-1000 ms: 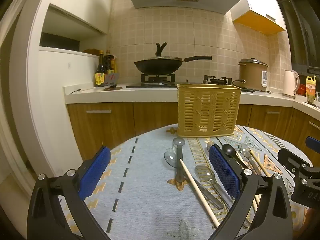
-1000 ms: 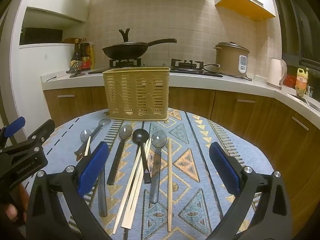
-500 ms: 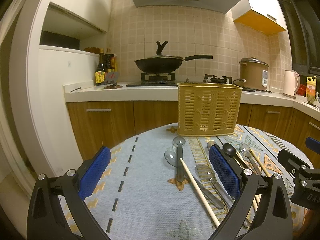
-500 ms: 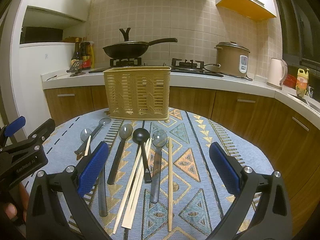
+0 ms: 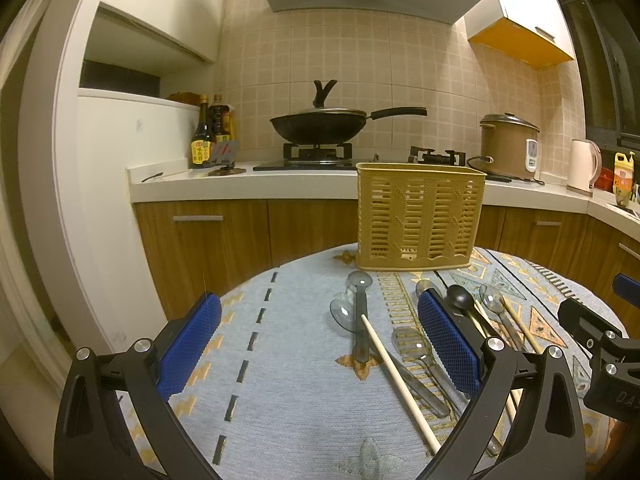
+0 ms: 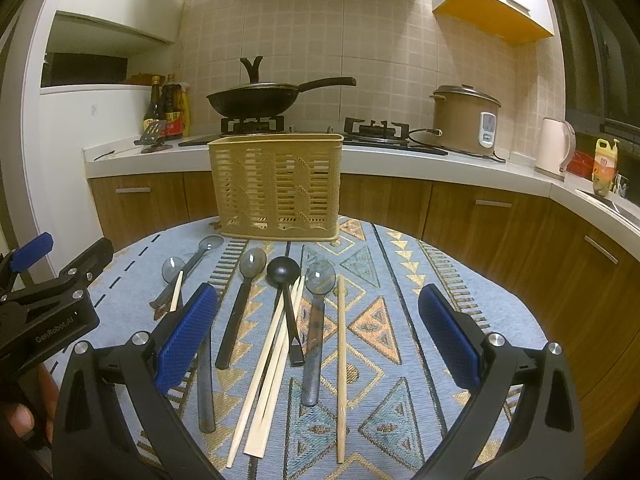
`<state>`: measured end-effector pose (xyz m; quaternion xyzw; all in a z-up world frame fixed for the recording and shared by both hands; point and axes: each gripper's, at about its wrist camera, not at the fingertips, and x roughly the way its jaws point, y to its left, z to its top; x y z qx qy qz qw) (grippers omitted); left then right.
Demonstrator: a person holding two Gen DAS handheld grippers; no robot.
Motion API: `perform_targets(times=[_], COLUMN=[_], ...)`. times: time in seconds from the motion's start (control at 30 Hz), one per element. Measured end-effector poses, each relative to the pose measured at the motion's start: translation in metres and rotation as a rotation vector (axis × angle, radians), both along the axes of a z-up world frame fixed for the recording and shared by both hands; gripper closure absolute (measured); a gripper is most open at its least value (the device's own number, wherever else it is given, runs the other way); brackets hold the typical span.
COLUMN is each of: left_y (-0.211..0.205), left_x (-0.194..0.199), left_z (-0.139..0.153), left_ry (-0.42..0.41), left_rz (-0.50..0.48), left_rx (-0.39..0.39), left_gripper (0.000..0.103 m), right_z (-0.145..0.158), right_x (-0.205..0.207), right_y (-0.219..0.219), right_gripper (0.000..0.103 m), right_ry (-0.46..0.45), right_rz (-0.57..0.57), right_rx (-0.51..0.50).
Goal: Organize utensils
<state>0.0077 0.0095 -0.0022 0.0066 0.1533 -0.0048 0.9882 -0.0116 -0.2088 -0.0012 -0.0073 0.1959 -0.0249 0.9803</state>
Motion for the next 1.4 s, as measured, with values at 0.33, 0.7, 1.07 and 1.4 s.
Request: perform_targets(times=[0.33,0.7,1.07,1.4], left_y=[0.002,0.015,0.024,-0.004], left_x=[0.004,0.053,0.181,0.265], left_z=[-0.001,-0.008,-0.016,-0.052], left_ry=[0.025,0.279,0.695,0.933], left_rz=[-0.027,-0.175,-0.451,-0.434], left_rx=[-0.028,-0.101,-0.237,-0.249], left_gripper=[0.007,0.021,0.039,0.045], right_z=[-0.003,-0.011,-0.006,-0.014], right_x=[0.005,0.028,0.11,0.18], right_y=[-0.009,-0.011,-0.053,-0.066], right_gripper=[0.006,0.008,0.045,0.047], right_ry=[0.031,0.193,0.533,0.693], right_rz=[-0.031,-0.05,0.051,0.132], right_rx=[0.047,-0.01,0.084,0.203])
